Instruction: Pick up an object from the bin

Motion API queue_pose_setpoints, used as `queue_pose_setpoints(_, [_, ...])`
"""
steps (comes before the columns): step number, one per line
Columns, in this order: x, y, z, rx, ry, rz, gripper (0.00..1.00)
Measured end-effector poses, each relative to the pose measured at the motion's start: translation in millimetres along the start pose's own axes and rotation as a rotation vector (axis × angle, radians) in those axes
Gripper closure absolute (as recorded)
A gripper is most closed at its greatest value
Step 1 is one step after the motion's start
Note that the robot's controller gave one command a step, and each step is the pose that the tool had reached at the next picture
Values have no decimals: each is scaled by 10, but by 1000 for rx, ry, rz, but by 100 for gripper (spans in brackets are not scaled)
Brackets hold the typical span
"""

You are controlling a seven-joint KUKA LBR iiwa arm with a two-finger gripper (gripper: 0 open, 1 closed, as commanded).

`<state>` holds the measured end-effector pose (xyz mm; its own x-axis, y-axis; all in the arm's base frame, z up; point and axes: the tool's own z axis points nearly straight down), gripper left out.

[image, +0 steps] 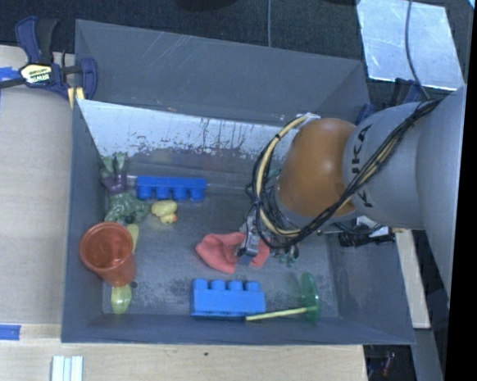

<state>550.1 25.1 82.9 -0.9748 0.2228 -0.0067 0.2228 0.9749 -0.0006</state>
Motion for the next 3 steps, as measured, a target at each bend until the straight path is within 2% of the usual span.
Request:
queue_pose_setpoints(1, [-52, 22, -507, 0, 2, 8, 100])
queue_pose_setpoints(2, [-160, -42, -581, -1, -8, -236, 100])
queue_pose_setpoints(3, [-501, 219, -27, 1, -18, -494, 100])
